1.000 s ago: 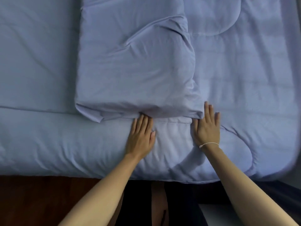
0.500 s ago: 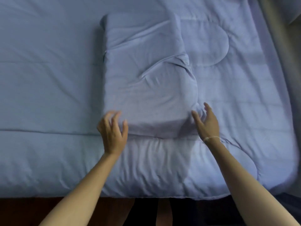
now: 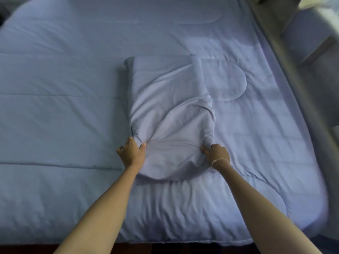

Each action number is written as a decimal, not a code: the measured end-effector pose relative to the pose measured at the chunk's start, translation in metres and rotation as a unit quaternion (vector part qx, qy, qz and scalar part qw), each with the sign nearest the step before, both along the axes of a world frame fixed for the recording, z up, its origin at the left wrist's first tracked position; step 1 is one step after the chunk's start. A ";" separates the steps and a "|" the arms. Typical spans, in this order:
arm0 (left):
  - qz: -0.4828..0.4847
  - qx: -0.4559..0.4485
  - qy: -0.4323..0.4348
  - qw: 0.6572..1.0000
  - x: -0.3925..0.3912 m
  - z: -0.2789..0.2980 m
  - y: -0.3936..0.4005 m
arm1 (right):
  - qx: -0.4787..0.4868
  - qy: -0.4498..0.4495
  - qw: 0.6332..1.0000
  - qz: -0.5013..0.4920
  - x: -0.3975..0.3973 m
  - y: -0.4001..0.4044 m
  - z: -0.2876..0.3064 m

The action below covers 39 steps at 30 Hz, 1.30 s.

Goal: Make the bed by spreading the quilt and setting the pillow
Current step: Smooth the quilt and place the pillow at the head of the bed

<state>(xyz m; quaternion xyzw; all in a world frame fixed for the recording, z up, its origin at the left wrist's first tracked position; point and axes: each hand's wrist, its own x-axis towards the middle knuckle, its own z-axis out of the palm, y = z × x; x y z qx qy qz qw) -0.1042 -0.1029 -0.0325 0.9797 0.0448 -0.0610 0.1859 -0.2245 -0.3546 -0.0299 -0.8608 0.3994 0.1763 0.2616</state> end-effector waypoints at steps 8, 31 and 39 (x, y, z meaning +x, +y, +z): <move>-0.028 -0.024 0.055 0.998 -0.024 0.014 0.057 | 0.088 0.053 0.995 -0.016 -0.036 -0.012 0.030; -0.032 -0.099 0.253 0.962 0.002 0.003 0.085 | 0.043 -0.001 0.999 -0.027 -0.036 -0.008 0.049; -0.111 -0.028 0.485 0.867 -0.021 0.011 0.106 | 0.009 0.132 0.988 0.081 -0.072 -0.006 0.027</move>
